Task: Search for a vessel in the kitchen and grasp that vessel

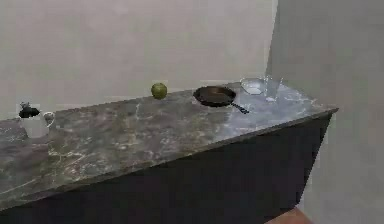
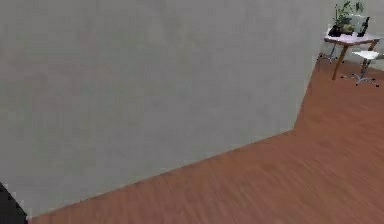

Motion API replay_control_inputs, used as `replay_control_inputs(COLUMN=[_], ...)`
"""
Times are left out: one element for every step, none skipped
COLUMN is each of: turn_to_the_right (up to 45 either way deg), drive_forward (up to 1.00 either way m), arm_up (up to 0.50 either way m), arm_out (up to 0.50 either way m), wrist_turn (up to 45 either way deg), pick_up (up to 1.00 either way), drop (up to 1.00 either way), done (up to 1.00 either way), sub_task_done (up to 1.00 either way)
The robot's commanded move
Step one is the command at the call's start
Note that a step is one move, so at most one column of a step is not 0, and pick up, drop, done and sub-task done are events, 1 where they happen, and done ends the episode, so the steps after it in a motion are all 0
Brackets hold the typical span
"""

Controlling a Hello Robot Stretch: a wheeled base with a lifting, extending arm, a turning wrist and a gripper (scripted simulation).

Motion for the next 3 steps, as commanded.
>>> replay_control_inputs(turn_to_the_right=[0.0, -45.0, -45.0], drive_forward=[0.40, 0.00, 0.00], arm_up=[0.00, 0.00, 0.00], arm_out=[0.00, 0.00, 0.00], wrist_turn=[0.0, 0.0, 0.0], pick_up=[0.00, 0.00, 0.00], drop=[0.00, 0.00, 0.00], done=[0.00, 0.00, 0.00], sub_task_done=[0.00, 0.00, 0.00])
